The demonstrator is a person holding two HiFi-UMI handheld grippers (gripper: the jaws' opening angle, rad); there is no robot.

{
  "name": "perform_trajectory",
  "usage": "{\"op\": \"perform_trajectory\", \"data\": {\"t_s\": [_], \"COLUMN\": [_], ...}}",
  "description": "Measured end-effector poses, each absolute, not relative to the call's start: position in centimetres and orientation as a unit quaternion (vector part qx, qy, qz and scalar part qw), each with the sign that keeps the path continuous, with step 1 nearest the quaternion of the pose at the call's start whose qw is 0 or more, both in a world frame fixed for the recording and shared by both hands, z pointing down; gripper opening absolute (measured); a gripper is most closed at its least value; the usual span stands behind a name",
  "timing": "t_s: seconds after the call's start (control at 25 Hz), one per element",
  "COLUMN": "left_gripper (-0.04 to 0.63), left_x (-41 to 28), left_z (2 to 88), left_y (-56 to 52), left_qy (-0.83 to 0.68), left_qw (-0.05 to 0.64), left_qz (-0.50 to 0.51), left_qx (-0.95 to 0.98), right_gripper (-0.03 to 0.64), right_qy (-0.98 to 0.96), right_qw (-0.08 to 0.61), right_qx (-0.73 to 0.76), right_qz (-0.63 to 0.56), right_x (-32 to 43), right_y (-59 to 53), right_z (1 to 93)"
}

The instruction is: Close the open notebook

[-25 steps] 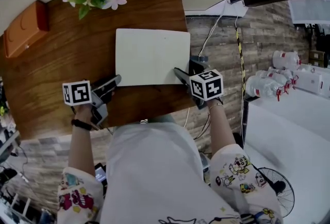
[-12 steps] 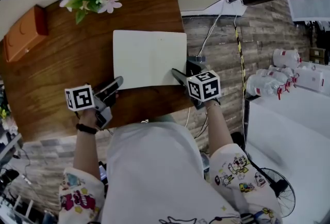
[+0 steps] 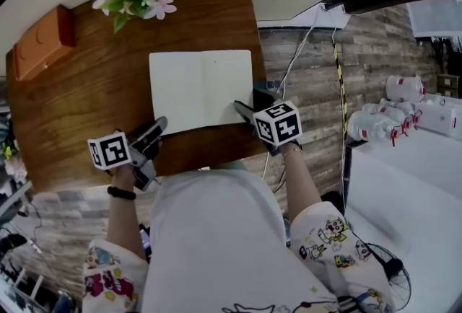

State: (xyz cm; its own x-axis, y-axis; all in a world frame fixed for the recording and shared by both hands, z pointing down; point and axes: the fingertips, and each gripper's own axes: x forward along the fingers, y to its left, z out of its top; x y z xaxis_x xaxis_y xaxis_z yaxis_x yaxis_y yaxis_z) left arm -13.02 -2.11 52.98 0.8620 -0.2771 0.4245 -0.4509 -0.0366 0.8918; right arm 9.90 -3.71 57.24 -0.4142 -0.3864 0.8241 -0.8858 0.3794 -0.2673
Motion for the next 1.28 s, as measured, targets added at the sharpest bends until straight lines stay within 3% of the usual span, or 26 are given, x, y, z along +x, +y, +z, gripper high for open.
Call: {"op": "perform_trajectory", "data": {"t_s": [0.32, 0.68, 1.12, 1.28], "left_gripper": [0.006, 0.057, 0.254, 0.284], "left_x": [-12.0, -8.6, -1.2, 0.2], "left_z": [50.5, 47.8, 47.5, 47.6], "left_y": [-1.8, -1.7, -1.6, -1.7], "left_qy": [-0.275, -0.265, -0.254, -0.273], "left_qw": [0.615, 0.582, 0.504, 0.492], "left_qz": [0.087, 0.102, 0.174, 0.180], "left_qx": [0.734, 0.762, 0.807, 0.807], "right_gripper": [0.253, 0.253, 0.235, 0.227], "right_qy": [-0.762, -0.761, -0.764, -0.761], "right_qw": [0.298, 0.244, 0.194, 0.180], "right_qx": [0.418, 0.432, 0.453, 0.463], "right_qz": [0.394, 0.418, 0.417, 0.418], "right_x": [10.0, 11.5, 14.5, 15.8], "right_y": [-3.9, -3.9, -2.5, -1.9], "right_z": [57.0, 56.2, 53.9, 53.4]}}
